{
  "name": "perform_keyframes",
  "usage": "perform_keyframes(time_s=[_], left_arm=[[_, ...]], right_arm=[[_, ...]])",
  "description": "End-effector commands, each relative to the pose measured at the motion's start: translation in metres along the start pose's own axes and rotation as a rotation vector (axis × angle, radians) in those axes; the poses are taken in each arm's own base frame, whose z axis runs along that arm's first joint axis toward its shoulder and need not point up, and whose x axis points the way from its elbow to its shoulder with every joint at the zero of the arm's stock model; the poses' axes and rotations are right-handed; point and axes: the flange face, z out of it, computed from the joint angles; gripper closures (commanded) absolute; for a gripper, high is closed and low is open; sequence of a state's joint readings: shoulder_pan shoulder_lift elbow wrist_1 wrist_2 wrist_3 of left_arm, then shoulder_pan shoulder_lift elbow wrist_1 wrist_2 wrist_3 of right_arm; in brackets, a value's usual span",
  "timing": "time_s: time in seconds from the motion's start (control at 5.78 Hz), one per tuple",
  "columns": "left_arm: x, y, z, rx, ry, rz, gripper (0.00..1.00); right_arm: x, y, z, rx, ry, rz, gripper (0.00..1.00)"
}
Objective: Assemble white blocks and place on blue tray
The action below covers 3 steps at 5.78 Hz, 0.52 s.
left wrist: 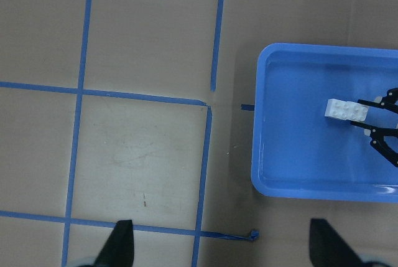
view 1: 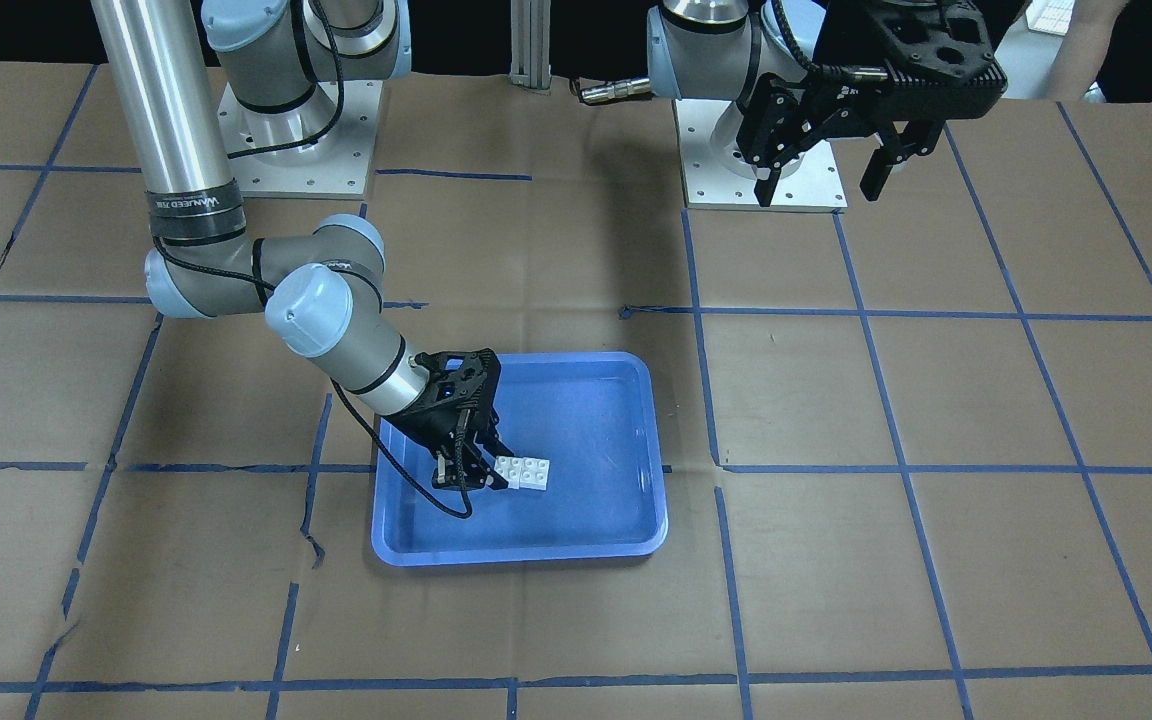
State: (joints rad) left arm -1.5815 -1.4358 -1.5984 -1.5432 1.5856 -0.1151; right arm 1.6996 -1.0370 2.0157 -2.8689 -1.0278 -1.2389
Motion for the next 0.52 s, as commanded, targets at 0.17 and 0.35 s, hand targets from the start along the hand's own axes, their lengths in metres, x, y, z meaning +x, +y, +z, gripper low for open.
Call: perform_keyframes(time_s=[0.17,0.35], left_arm=[[0.0001,0.0000,0.0000,0.000,0.001,0.000,0.01],[0.0001,0.0000,0.0000,0.000,0.001,0.000,0.01]], right_arm=[[0.0001,-0.0001,-0.0001,0.000,0.001,0.003,0.55],[0.0009,-0.0011,-0.0012,0.002,0.005,0.001,0.54]])
